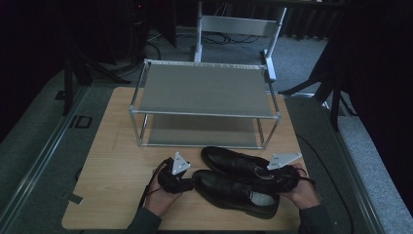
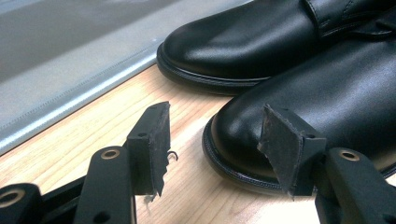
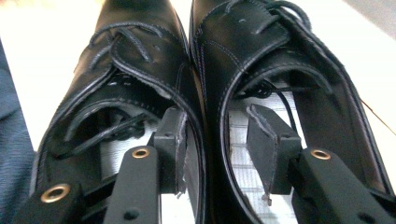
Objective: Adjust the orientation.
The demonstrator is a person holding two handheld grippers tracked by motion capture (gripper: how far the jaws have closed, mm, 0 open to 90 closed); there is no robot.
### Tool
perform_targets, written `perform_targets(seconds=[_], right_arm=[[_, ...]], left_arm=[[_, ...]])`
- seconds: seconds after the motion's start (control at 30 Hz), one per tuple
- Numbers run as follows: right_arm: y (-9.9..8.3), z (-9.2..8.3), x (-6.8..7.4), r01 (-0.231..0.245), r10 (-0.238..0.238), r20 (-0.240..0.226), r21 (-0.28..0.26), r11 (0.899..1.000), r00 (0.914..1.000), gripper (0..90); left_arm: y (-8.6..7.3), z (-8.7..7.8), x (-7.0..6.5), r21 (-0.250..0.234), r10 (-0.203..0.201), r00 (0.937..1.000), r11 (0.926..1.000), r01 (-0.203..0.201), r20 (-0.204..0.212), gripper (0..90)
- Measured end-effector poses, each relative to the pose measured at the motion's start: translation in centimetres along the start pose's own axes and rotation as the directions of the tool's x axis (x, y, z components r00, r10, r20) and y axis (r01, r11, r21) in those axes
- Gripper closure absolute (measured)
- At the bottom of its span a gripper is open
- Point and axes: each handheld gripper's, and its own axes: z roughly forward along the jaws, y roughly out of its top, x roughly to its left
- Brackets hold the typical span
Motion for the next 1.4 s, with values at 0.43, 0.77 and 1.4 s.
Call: perform_targets(seconds=[0.43, 0.77, 1.4], right_arm=[[-0.2, 0.6, 1.1, -0.047, 0.047, 0.045, 0.008, 0.999, 0.9979, 81.7], [-0.6, 0.1, 2.8, -0.177, 0.175, 0.158, -0.003, 0.984, 0.9718, 81.9], [-1.1, -0.3, 6.0, -0.328, 0.323, 0.259, -0.025, 0.944, 0.9103, 77.0]], left_arm=[[-0.1, -0.3, 0.3, -0.004, -0.004, 1.0000, 1.0000, 0.004, -0.005, 43.8], [-0.1, -0.3, 0.4, -0.003, -0.006, 1.0000, 1.0000, 0.006, -0.008, 43.8], [-0.2, -0.2, 0.3, -0.001, -0.003, 1.0000, 1.0000, 0.003, -0.007, 43.8]])
